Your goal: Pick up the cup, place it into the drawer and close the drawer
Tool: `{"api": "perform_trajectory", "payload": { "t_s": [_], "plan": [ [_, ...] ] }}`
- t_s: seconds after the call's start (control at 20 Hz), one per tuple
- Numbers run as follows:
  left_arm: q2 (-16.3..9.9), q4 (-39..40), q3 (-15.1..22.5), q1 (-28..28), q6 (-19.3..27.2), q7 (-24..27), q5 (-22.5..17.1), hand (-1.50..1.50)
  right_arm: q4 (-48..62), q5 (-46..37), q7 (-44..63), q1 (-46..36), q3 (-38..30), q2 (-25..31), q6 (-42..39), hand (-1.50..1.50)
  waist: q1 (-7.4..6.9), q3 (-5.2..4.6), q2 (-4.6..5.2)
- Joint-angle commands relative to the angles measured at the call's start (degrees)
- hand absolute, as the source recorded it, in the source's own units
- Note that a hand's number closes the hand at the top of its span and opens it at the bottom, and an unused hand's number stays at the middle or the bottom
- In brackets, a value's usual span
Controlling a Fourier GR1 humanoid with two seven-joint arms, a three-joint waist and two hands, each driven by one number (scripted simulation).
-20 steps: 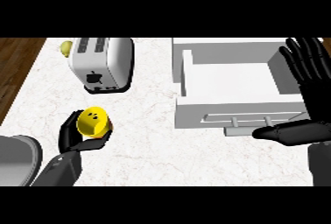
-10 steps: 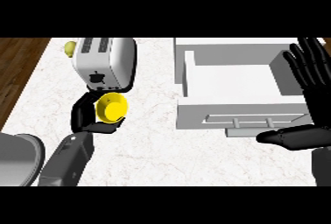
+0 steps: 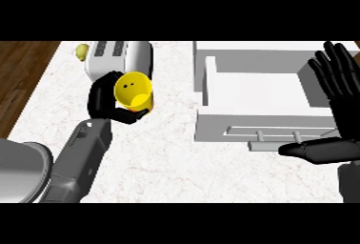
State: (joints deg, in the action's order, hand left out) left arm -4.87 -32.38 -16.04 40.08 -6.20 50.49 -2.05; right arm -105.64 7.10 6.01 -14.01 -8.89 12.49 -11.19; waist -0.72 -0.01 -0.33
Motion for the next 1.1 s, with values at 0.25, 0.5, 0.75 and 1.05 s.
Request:
{"api": "perform_trajectory", "payload": {
  "t_s": [0.25,0.5,0.75,1.05],
  "plan": [
    [4.77,-10.59,7.82,14.64,7.15,-17.75,-1.33,1.50,1.23,-0.61,2.15,-3.51,-0.74,0.47,1.71,-1.50,0.54,0.06,-0.27],
    [4.84,-7.78,12.25,27.14,17.41,-27.72,-4.70,1.50,0.87,-1.24,-1.47,-0.06,-0.26,0.16,0.24,-1.50,2.54,0.07,0.15],
    [4.86,-0.17,18.46,31.42,21.91,-32.84,-9.98,1.50,1.41,-1.23,-2.10,-0.63,0.29,-1.49,1.25,-1.50,3.10,0.06,0.55],
    [4.87,12.31,21.40,38.59,25.71,-35.12,-11.38,1.50,4.34,-0.72,-3.63,-4.88,-0.02,-0.32,-0.10,-1.50,5.13,0.12,1.56]
  ]
}}
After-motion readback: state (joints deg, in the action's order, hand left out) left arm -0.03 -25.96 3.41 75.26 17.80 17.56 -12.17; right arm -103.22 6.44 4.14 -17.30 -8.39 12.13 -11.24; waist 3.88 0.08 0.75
